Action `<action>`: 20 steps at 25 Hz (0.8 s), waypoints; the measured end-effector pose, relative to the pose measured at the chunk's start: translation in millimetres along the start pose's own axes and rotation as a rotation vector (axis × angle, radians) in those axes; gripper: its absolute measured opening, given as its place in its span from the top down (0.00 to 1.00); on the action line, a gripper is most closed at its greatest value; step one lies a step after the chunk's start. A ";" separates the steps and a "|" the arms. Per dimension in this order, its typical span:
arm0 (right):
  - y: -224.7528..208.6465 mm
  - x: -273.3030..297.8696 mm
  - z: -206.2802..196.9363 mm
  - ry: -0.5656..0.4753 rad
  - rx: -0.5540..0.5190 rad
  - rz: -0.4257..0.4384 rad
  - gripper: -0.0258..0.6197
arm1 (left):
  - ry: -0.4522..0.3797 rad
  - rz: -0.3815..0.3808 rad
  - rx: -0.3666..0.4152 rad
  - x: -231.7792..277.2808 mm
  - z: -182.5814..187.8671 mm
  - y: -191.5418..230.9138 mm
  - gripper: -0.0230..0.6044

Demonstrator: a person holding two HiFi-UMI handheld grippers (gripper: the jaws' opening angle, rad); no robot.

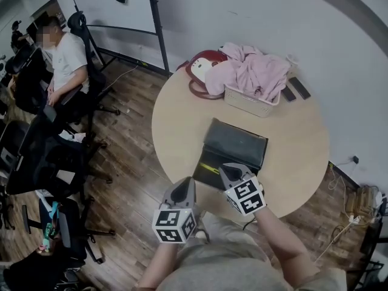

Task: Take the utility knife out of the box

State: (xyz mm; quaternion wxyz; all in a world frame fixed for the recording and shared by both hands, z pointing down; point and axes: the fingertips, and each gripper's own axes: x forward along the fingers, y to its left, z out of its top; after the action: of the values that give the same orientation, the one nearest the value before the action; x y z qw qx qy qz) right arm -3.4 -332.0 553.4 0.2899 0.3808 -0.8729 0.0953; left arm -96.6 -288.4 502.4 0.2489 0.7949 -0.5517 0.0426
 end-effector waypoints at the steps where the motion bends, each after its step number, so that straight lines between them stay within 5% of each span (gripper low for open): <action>1: -1.1 6.9 -4.0 0.021 -0.014 0.010 0.96 | 0.006 0.003 -0.002 3.3 -1.3 1.4 0.96; 12: 3.9 59.1 -59.4 0.267 -0.138 0.129 0.96 | 0.032 0.032 -0.032 16.6 -11.2 12.9 0.96; 15: 7.5 65.6 -76.0 0.346 -0.149 0.170 0.80 | 0.037 0.035 -0.035 17.3 -12.5 14.0 0.96; 20: 6.9 73.6 -84.2 0.406 -0.188 0.180 0.80 | 0.038 0.041 -0.035 18.9 -11.6 16.5 0.96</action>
State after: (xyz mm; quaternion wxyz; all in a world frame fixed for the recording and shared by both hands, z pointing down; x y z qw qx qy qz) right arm -11.8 -339.5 664.9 0.4838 0.2457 -0.8323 0.1135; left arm -101.7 -303.8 524.7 0.2722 0.7779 -0.5638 0.0531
